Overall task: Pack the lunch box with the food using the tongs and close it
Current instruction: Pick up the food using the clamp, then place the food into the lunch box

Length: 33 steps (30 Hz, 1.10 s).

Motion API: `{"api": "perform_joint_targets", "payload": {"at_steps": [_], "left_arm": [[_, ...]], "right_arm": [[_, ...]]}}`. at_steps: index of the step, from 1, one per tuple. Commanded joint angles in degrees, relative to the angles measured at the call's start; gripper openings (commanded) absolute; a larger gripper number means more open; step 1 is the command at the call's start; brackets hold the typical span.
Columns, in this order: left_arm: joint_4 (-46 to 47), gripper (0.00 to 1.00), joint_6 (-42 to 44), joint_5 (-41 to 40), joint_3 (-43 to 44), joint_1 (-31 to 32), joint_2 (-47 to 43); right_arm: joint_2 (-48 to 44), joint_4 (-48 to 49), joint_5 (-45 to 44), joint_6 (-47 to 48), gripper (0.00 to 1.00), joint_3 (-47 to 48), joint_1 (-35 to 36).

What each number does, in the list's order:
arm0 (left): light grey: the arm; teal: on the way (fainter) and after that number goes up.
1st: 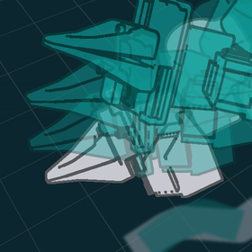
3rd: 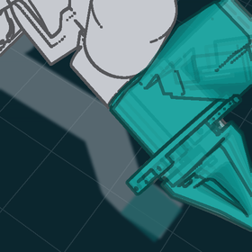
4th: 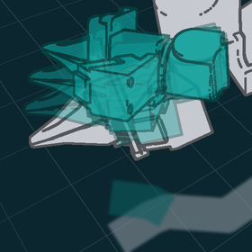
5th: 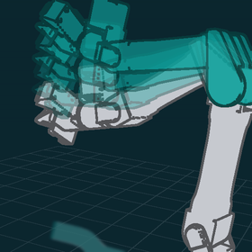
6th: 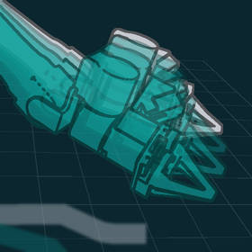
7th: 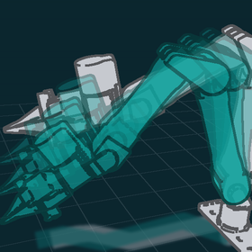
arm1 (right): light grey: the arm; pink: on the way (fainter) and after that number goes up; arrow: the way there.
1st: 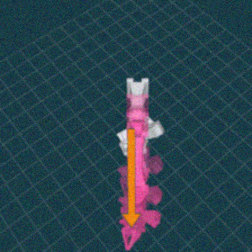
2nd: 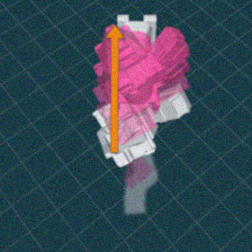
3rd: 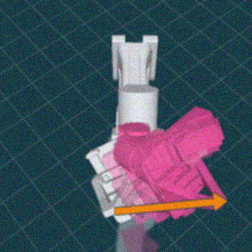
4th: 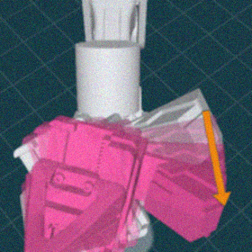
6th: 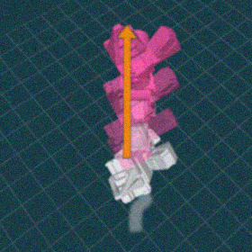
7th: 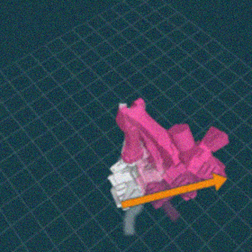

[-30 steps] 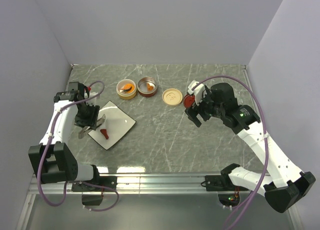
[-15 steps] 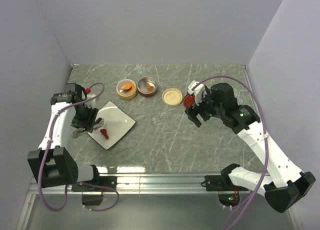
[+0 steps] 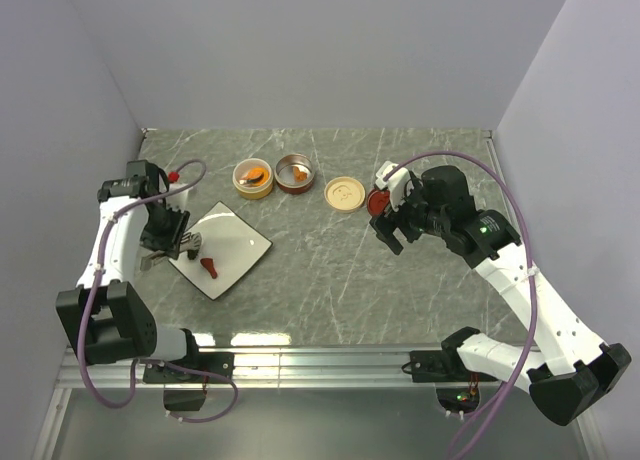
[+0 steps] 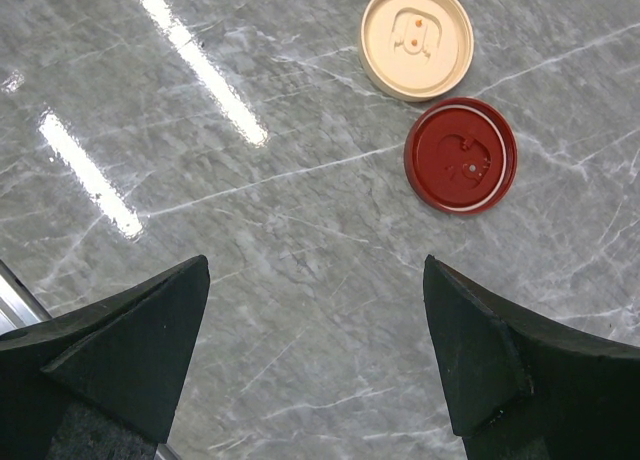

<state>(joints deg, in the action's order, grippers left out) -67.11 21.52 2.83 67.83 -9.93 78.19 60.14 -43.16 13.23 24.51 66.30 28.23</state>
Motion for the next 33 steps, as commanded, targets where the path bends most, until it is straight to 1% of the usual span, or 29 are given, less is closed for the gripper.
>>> {"api": "perform_joint_targets", "payload": {"at_steps": [1,2,4,5,7,13,16,17,19,20,22,23,24,27,30,33], "left_arm": [[-1.53,0.37,0.46,2.09,4.58,-0.17,-0.50],[-1.88,0.34,0.28,2.44,5.28,-0.26,-0.50],[-3.11,0.31,-0.25,3.93,7.39,0.00,-0.58],[-3.46,0.28,-0.42,4.37,8.18,0.26,-0.67],[-3.82,0.25,-1.30,5.43,10.38,1.49,-0.67],[-3.91,0.20,-4.73,6.84,16.53,6.85,1.78],[-3.12,0.20,-6.92,7.19,21.10,11.32,4.59],[-2.85,0.20,-8.23,7.45,24.16,12.47,5.47],[-2.06,0.19,-9.56,8.67,27.51,15.11,8.80],[-1.01,0.19,-10.52,9.38,30.75,16.60,10.04],[0.22,0.19,-11.76,10.78,34.19,18.10,14.08],[1.10,0.19,-12.63,10.97,37.69,18.89,15.48],[1.71,0.19,-13.34,10.97,39.46,20.55,18.54],[3.12,0.18,-14.84,10.80,46.76,23.54,23.22],[4.62,0.18,-15.54,9.92,52.91,25.48,29.97],[5.41,0.18,-15.72,9.21,57.32,26.80,34.29]], "right_arm": [[-0.11,0.18,0.48,-0.25,0.94,2.16,-0.37],[-0.11,0.35,0.65,-0.17,0.94,2.08,-0.28],[-0.11,0.44,0.74,-0.25,0.94,2.08,-0.37],[0.15,0.44,0.83,-0.34,0.94,2.08,-0.28],[0.50,0.53,1.00,-0.34,0.94,2.34,-0.28],[1.21,0.18,1.18,-0.25,0.94,3.31,-0.28],[1.47,0.27,1.00,-0.17,0.94,3.22,-0.28],[1.56,0.18,1.00,-0.25,0.94,3.22,-0.28],[1.65,0.27,0.65,-0.25,0.94,3.13,-0.28],[1.65,0.27,0.57,-0.43,0.94,3.13,-0.37],[1.74,0.44,0.48,-0.43,0.94,3.04,-0.37],[1.82,0.27,0.30,-0.43,0.94,3.04,-0.37],[1.74,0.27,0.21,-0.43,0.94,3.04,-0.28],[1.91,0.09,-0.14,-0.52,0.94,3.04,-0.19],[2.17,0.09,-0.58,-0.61,0.94,2.95,-0.28],[2.35,0.00,-0.67,-0.69,0.94,3.04,-0.28]]}}
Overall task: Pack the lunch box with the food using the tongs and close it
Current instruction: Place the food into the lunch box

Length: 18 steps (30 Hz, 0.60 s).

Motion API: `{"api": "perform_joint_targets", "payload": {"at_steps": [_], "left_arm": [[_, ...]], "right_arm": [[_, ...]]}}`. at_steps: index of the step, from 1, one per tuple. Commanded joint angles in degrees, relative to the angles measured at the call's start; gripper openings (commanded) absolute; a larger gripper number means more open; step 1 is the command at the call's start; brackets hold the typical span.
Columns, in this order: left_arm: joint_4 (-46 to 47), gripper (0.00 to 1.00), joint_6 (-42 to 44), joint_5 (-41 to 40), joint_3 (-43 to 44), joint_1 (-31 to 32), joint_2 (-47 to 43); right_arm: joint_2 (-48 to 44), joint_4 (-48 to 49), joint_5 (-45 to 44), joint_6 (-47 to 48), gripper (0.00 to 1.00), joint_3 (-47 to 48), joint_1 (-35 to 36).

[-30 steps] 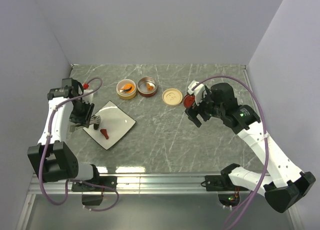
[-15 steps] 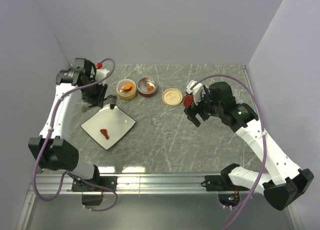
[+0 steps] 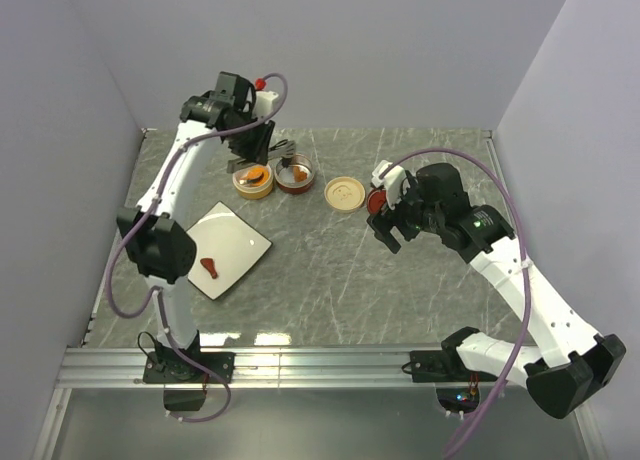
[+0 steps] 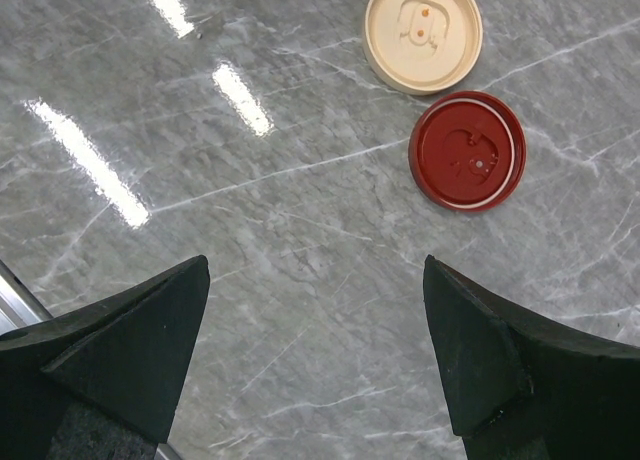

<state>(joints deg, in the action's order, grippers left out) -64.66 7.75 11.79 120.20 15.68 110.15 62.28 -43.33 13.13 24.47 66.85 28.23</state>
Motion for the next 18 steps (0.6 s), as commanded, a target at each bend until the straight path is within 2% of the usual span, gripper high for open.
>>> {"api": "perform_joint_targets", "payload": {"at_steps": [1,4,18], "left_arm": [[3.92,0.18,-2.03,0.25,5.39,1.37,3.13],[5.07,0.18,-2.21,-0.54,6.45,1.89,5.51],[10.79,0.20,-1.95,-3.88,-1.02,1.98,6.48]], "right_arm": [[0.47,0.26,-0.56,-0.65,0.94,2.50,-0.37],[0.82,0.09,-0.73,-0.65,0.94,2.58,-0.28],[2.58,-0.26,-0.20,-0.83,0.94,3.73,-0.37]]}}
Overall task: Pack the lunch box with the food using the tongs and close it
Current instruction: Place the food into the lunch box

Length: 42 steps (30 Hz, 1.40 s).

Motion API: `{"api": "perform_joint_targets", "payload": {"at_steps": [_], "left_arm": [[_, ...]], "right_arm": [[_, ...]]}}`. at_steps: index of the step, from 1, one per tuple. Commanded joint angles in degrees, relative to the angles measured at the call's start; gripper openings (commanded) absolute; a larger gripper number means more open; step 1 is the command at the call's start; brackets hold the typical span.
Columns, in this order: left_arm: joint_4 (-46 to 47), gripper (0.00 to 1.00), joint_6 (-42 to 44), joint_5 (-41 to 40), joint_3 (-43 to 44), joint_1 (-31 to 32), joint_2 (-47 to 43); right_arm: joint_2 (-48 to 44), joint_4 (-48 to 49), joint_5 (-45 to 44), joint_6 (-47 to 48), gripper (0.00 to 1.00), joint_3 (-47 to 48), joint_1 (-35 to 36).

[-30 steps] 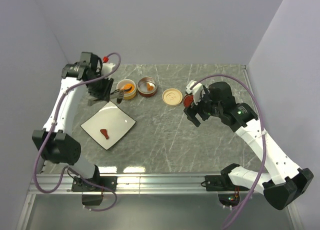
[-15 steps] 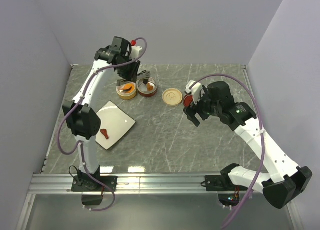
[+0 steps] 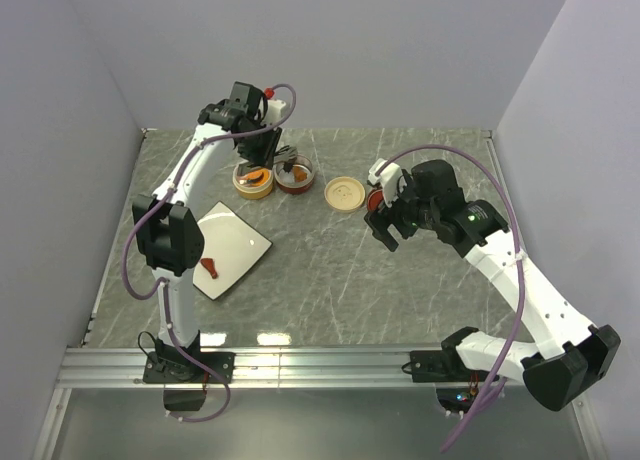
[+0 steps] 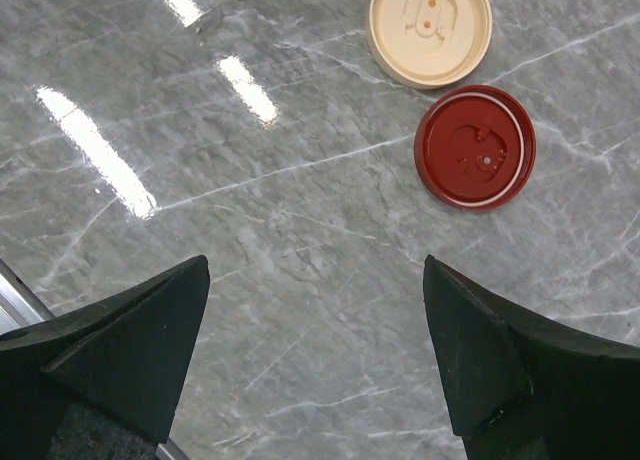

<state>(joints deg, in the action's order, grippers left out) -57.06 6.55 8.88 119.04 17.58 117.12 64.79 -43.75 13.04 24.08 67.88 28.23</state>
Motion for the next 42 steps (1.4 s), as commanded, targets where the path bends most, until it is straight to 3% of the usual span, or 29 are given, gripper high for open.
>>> {"api": "perform_joint_targets", "payload": {"at_steps": [1,20,31,38,42], "left_arm": [[3.35,0.20,-0.83,-1.15,-0.39,0.08,-0.58],[1.25,0.32,-0.22,-3.43,-1.18,0.87,1.09],[-0.24,0.54,0.05,-3.79,0.84,1.58,1.71],[-2.27,0.58,0.57,-4.22,4.62,1.58,-1.79],[-3.67,0.59,2.59,-5.28,2.61,1.31,-6.81]], "right_arm": [[0.07,0.15,-0.12,-0.52,0.94,2.79,-0.37],[-0.02,0.33,-0.03,-0.43,0.94,2.35,-0.37],[-0.28,0.24,-0.03,-0.52,0.94,2.17,-0.28],[-0.20,-0.02,0.15,-0.61,0.94,2.70,-0.28],[-0.37,-0.64,-0.03,-0.43,0.94,3.14,-0.28]]}}
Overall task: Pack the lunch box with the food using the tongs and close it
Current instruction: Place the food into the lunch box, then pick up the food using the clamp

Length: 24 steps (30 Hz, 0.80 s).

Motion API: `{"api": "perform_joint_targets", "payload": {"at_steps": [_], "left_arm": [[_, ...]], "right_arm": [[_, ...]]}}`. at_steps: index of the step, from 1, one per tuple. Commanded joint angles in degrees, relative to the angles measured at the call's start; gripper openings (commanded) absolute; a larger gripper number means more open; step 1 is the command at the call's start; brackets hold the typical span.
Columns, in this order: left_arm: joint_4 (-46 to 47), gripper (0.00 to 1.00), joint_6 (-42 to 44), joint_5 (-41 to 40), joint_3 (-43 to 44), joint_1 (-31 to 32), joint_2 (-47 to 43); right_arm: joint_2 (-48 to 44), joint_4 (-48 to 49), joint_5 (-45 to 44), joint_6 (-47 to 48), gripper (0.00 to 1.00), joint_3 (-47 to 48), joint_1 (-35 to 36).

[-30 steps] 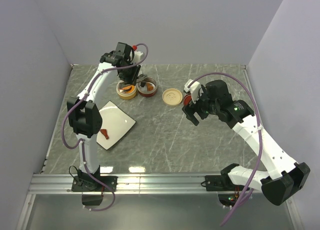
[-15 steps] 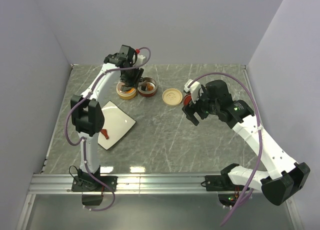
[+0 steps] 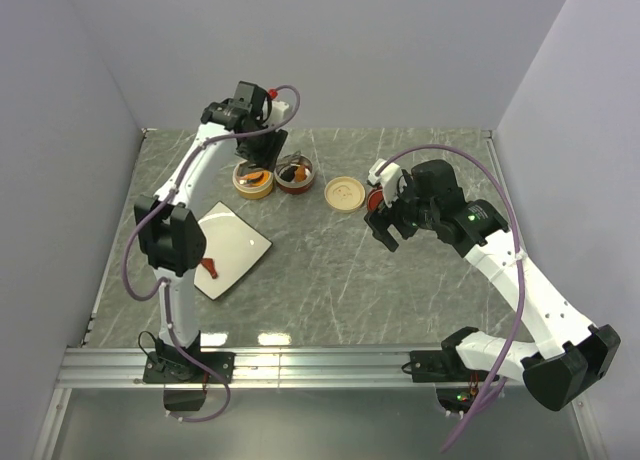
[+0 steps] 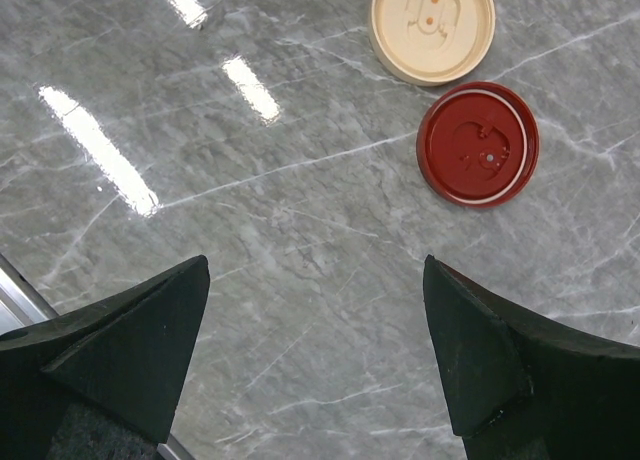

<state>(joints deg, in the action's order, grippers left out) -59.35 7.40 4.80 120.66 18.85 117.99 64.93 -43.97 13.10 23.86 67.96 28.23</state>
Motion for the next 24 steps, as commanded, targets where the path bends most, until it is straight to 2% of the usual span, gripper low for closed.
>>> {"api": "perform_joint_targets", "payload": {"at_steps": [1,5,8,11,19,24], "left_arm": [[-1.55,0.59,1.92,-1.63,-0.06,-0.13,-9.08],[-3.13,0.59,3.23,-1.02,-8.05,-1.71,-19.01],[-4.62,0.59,5.60,0.38,-18.14,-3.29,-26.13],[-6.56,0.59,7.98,-0.22,-24.57,-4.43,-32.01],[-12.27,0.59,8.95,-3.30,-39.44,-7.77,-47.66],[-15.17,0.58,7.63,-4.62,-46.91,-8.30,-53.56]], "right_arm": [[-0.50,-0.42,-0.10,-0.13,0.94,3.14,-0.28],[-0.68,-0.95,-0.01,0.05,0.94,3.40,-0.37],[-0.85,-1.30,0.34,0.14,0.94,3.49,-0.28],[-0.94,-1.21,0.26,0.40,0.94,2.97,-0.28],[-1.12,-1.91,-0.18,0.75,0.94,1.91,-0.19],[-0.42,-2.35,-0.01,0.84,0.94,2.08,-0.28]]}}
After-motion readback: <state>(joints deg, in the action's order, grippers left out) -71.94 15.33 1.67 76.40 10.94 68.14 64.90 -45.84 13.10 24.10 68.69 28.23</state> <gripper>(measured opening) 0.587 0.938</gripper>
